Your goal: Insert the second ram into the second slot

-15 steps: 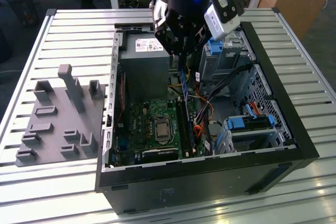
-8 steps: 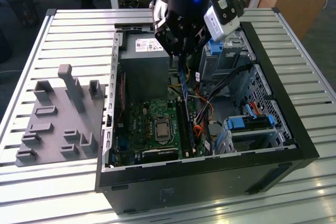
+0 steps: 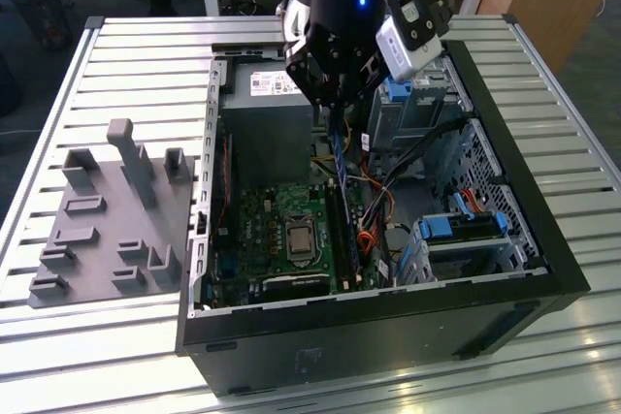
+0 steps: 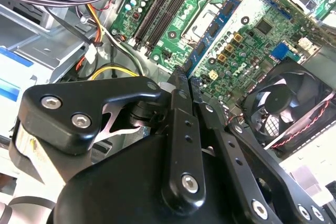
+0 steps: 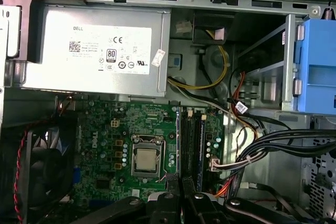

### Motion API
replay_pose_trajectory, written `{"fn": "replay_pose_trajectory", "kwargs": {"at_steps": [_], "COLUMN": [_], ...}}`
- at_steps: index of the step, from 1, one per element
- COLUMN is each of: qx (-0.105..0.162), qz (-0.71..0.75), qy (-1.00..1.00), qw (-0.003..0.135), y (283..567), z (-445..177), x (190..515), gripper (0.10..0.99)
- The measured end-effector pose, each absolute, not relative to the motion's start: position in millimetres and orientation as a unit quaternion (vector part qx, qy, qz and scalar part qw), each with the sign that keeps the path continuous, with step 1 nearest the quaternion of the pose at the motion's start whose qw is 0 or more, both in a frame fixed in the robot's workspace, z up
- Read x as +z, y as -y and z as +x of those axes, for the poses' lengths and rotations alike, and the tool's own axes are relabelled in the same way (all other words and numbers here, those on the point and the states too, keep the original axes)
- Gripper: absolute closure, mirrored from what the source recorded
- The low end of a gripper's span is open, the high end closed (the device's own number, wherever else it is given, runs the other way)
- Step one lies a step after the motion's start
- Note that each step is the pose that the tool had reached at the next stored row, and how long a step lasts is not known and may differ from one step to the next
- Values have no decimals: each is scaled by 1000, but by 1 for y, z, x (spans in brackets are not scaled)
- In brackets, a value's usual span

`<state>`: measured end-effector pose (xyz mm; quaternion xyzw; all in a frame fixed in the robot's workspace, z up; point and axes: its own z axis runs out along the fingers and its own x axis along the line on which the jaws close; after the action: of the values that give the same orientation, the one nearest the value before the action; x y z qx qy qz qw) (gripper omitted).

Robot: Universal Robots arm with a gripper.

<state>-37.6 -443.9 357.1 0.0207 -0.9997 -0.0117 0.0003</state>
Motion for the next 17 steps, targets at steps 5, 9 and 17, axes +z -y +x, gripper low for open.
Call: {"fn": "replay_pose_trajectory", "kwargs": {"at_steps": [5, 9, 17], "qx": [-10, -10, -10], "qz": [21, 21, 21], "qy": [1000, 1000, 1000], "qw": [0, 0, 0], "y": [444, 444, 444], "z": [-38, -38, -37], "x": [356, 353, 348], "gripper": [949, 949, 949]}}
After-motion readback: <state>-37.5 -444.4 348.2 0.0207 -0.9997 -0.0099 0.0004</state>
